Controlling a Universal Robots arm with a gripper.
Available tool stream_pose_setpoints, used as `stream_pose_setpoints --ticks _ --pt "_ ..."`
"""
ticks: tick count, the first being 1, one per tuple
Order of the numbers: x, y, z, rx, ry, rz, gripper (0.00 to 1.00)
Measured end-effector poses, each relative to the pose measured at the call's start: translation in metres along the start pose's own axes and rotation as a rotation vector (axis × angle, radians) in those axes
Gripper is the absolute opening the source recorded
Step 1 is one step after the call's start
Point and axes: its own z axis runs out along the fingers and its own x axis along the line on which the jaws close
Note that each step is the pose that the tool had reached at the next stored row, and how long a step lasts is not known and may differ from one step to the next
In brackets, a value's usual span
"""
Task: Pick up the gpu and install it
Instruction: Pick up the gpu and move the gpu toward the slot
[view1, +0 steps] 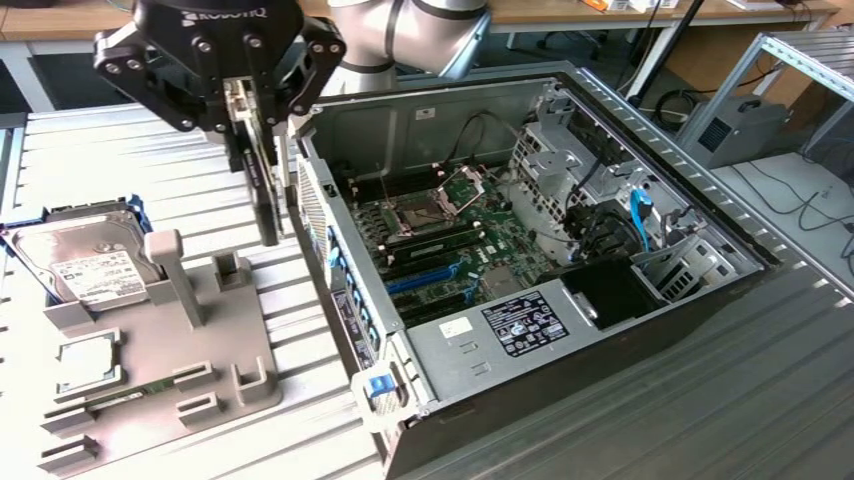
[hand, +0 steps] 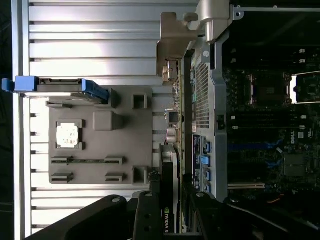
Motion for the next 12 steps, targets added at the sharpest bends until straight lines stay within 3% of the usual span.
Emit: stream_pose_setpoints --ticks 12 --pt "-0.056 0.0009 0.0000 0.0000 0.0001 0.000 0.27"
